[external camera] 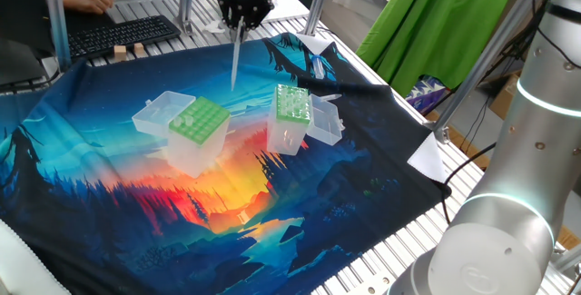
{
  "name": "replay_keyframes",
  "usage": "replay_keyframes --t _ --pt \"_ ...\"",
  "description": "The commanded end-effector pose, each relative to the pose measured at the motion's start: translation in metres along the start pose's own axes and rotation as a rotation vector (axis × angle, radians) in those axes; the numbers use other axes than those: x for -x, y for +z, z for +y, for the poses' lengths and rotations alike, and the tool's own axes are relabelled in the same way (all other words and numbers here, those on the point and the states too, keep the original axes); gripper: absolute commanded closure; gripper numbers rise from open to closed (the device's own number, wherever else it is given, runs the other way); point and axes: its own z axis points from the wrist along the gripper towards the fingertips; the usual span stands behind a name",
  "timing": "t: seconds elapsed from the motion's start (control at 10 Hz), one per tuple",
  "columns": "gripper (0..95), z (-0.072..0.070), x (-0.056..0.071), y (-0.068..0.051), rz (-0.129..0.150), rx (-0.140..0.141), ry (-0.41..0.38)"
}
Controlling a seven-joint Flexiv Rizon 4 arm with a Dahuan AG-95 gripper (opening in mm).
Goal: Transfer all large pipette tips from one holder to another
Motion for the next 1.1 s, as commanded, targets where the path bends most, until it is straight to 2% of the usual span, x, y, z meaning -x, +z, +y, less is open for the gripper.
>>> replay_keyframes --t 0.1,0.2,0.4,0.7,0.9,1.1 --pt "95.0 0.000 0.000 0.000 0.001 -0.001 0.011" --pt "95.0 0.000 0.000 0.000 0.009 -0.013 -0.002" --pt "95.0 -0.001 0.000 -0.001 0.019 -0.019 -0.021" --pt "95.0 -0.028 0.007 -0.012 0.035 -0.019 -0.082" --pt "95.0 -0.044 0.006 -0.018 0.043 -0.020 -0.114" --pt "95.0 -0.072 0.003 -0.028 0.048 -0.009 -0.157"
